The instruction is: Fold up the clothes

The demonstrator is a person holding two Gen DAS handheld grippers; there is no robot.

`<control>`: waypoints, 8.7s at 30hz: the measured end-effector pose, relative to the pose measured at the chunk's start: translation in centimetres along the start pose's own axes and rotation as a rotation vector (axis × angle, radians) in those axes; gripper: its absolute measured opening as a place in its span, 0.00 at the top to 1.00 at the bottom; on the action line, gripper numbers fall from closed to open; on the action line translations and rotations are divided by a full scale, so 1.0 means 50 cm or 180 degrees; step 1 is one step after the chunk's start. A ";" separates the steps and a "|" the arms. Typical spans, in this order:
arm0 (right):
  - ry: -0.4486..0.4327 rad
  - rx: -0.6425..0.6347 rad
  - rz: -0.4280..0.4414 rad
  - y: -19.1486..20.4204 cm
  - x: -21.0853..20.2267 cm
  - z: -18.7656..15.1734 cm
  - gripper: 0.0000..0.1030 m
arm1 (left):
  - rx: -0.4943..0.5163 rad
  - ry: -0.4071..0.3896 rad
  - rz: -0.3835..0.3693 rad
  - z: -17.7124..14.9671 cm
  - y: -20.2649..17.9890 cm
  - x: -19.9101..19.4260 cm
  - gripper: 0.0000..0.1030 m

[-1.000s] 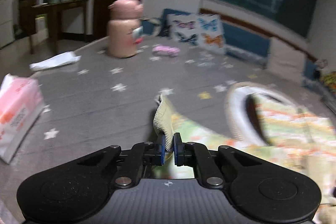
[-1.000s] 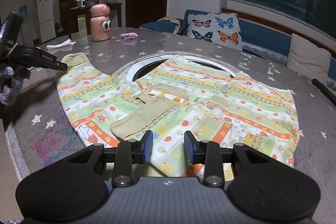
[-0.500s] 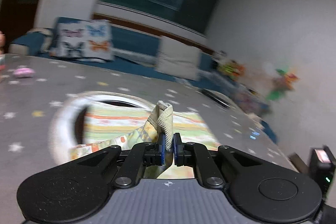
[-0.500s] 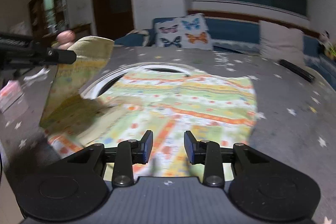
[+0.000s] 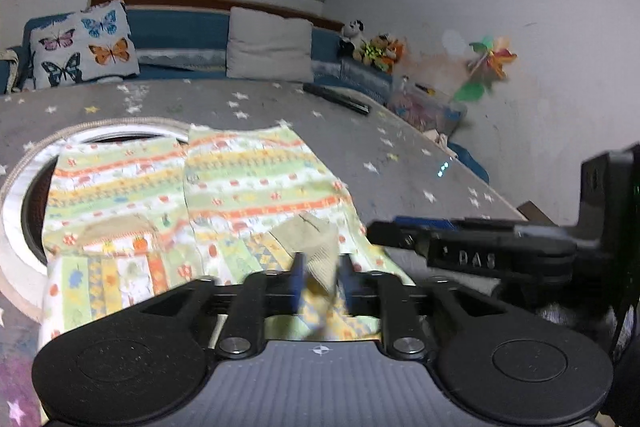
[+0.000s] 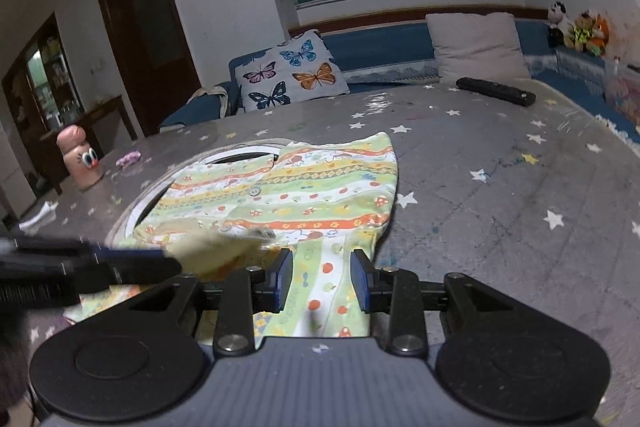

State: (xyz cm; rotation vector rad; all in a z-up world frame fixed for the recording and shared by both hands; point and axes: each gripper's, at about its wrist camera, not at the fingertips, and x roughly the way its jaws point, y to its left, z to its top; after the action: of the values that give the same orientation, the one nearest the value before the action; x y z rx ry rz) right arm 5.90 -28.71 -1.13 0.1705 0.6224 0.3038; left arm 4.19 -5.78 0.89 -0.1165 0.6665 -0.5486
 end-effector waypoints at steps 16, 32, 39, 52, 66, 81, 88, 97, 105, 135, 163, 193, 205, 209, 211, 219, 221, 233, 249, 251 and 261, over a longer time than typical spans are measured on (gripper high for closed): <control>0.0312 -0.0170 0.0158 0.060 0.089 -0.021 0.69 | -0.0274 -0.0063 0.0797 -0.044 0.166 -0.109 0.65; 0.0103 -0.0416 -0.0077 0.099 0.064 -0.014 0.95 | -0.0182 0.0085 0.1232 -0.059 0.231 -0.087 0.69; 0.0163 -0.0451 -0.0075 0.090 0.073 -0.017 0.90 | -0.0096 0.0057 0.1285 -0.045 0.224 -0.091 0.72; 0.0101 -0.0790 0.0001 0.111 0.078 -0.009 0.89 | 0.0228 0.0201 0.0899 -0.013 0.165 0.006 0.71; 0.0247 -0.0671 -0.0209 0.028 0.163 0.088 0.89 | 0.0182 0.0278 0.0858 -0.015 0.186 0.017 0.70; 0.0393 -0.1094 0.0059 0.055 0.095 0.031 0.77 | 0.0708 0.0256 0.0741 -0.051 0.142 -0.070 0.63; 0.0590 -0.1463 0.0309 0.090 0.033 -0.042 0.75 | 0.1626 0.0292 0.0730 -0.123 0.082 -0.120 0.54; 0.0516 -0.1652 0.0273 0.105 -0.019 -0.059 0.67 | 0.2401 0.0160 0.0566 -0.178 0.019 -0.104 0.47; 0.0480 -0.1968 0.0207 0.108 -0.063 -0.083 0.55 | 0.2231 0.0049 0.0295 -0.159 0.009 -0.057 0.70; 0.0438 -0.1554 0.0638 0.134 -0.003 -0.008 0.89 | 0.1518 -0.0157 0.0512 -0.118 0.096 -0.140 0.49; 0.0175 -0.1422 0.0868 0.154 -0.142 -0.013 0.94 | 0.1848 -0.0195 0.0609 -0.157 0.060 -0.280 0.94; 0.0577 -0.1150 0.0690 0.123 0.103 0.097 0.93 | 0.1111 0.0361 0.0772 0.018 0.219 -0.013 0.90; 0.0276 -0.0737 0.0137 0.033 0.110 0.090 0.72 | 0.0845 0.0366 0.1015 -0.001 0.259 0.012 0.70; -0.0047 -0.0604 -0.0054 0.012 0.054 0.098 0.72 | 0.0754 0.0302 0.1115 0.007 0.257 0.001 0.64; -0.0131 -0.0599 0.0027 0.020 0.032 0.092 0.72 | 0.0720 0.0242 0.1141 0.011 0.248 -0.006 0.57; 0.0236 -0.0446 0.0219 0.038 0.088 0.016 0.73 | 0.0720 0.0140 0.1019 0.019 0.196 -0.009 0.42; 0.0289 -0.0324 0.0113 0.020 0.106 0.003 0.73 | 0.0711 0.0193 0.1035 0.014 0.199 0.003 0.42; 0.0236 -0.0437 0.0320 0.070 0.112 0.034 0.80 | 0.0525 0.0237 0.1151 0.012 0.218 0.028 0.40; 0.0427 -0.1028 0.0486 0.194 0.124 -0.003 0.80 | 0.0724 0.0154 0.1163 -0.025 0.176 0.005 0.33; 0.0414 -0.1131 0.0523 0.209 0.113 -0.018 0.79 | 0.0739 0.0128 0.1172 -0.037 0.170 -0.009 0.33; 0.0298 -0.1553 0.0590 0.278 0.067 -0.089 0.72 | 0.0712 0.0046 0.1283 -0.096 0.151 -0.062 0.29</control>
State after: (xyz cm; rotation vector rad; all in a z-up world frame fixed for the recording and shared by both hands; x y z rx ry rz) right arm 2.65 -14.20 -3.11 -0.2576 0.6089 0.6352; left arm 2.59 2.60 -3.24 0.2284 0.6176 -0.2323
